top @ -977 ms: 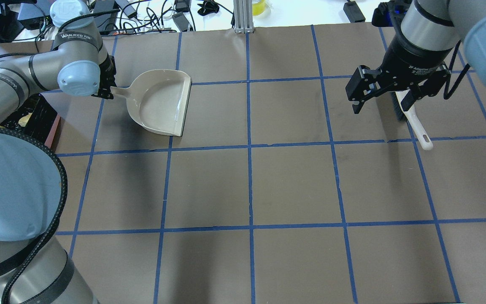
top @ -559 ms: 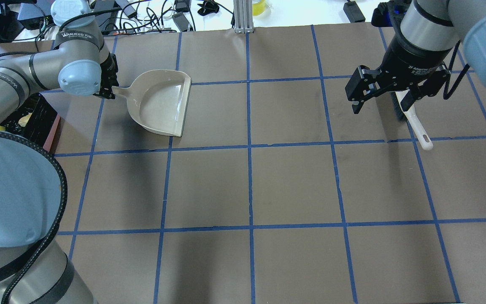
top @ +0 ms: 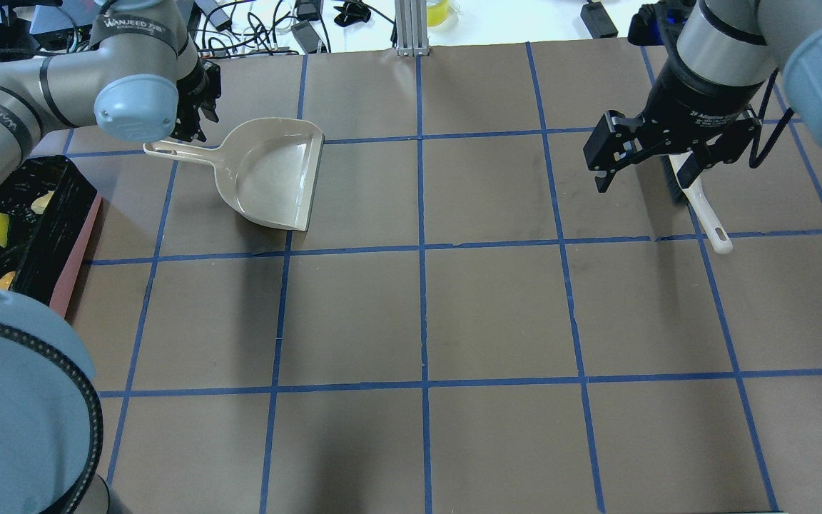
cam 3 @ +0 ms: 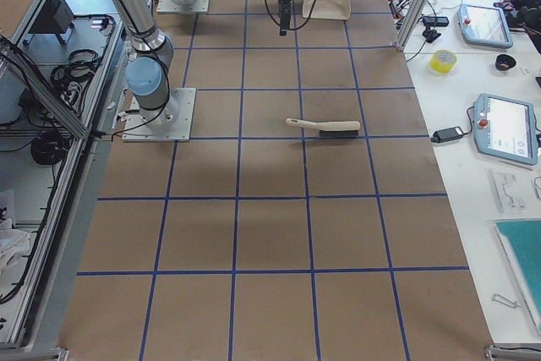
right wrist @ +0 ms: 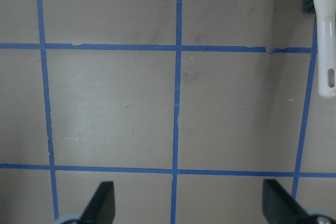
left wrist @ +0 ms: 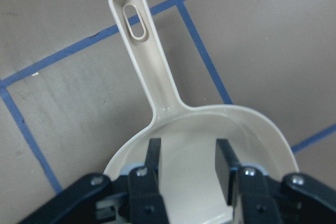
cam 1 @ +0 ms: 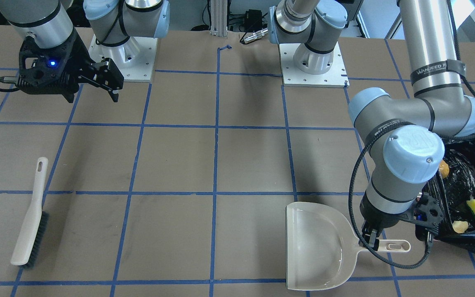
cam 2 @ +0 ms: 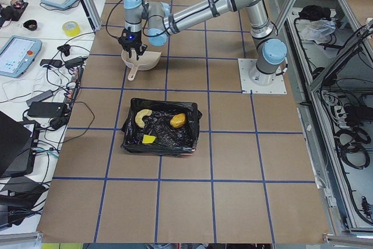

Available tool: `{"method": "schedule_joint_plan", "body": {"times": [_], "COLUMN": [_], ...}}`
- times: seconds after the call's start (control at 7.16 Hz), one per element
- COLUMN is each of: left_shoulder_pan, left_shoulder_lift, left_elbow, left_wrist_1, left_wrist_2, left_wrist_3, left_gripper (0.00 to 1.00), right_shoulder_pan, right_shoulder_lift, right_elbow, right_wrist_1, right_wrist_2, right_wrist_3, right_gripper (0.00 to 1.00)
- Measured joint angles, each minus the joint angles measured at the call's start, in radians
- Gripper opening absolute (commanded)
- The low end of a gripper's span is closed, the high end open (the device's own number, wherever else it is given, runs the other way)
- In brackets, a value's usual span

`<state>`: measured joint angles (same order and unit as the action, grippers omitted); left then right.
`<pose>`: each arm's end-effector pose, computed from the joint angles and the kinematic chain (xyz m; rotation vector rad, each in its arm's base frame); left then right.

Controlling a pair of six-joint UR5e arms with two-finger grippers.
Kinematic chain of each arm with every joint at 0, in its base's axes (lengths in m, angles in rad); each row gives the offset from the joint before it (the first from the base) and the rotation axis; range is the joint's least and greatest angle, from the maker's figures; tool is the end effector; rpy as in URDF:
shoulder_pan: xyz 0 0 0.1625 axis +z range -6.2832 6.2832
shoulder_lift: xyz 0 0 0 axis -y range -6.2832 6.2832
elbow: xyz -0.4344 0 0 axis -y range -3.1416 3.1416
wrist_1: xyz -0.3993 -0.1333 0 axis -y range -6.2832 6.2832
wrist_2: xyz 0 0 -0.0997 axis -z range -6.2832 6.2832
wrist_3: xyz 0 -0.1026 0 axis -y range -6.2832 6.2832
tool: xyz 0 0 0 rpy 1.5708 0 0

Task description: Sweep and dump trash into bin

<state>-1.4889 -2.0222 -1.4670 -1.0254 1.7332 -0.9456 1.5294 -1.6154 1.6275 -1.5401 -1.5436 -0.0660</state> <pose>-0.0605 -0.6898 0.3377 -1.5222 2.6475 -0.3792 0.1163 -0.4803 0.4849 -0.0374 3.1113 0.0642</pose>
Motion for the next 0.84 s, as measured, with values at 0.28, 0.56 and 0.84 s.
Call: {"method": "schedule_joint_plan", "body": {"times": [0.28, 0.56, 0.84], "left_shoulder_pan": [-0.006, -0.006, -0.008], "left_shoulder_lift": [0.11, 0.229, 0.315], "left_elbow": [0.043, 0.057, 0.048], "left_wrist_1": [-0.116, -0.282, -0.406], "left_wrist_2": [0.042, 0.079, -0.043], "left_wrist_3": [0.416, 0.666, 0.694], "left_gripper": [1.0, 1.0, 1.0], "right_shoulder_pan": [0.0, 0.0, 0.0], "right_shoulder_lift": [0.0, 0.0, 0.0], "right_elbow": [0.0, 0.0, 0.0], "right_wrist_1": [0.0, 0.0, 0.0], "right_wrist_2": [0.0, 0.0, 0.005], "right_wrist_3": [0.0, 0.0, 0.0], "right_gripper": [1.0, 1.0, 1.0]}}
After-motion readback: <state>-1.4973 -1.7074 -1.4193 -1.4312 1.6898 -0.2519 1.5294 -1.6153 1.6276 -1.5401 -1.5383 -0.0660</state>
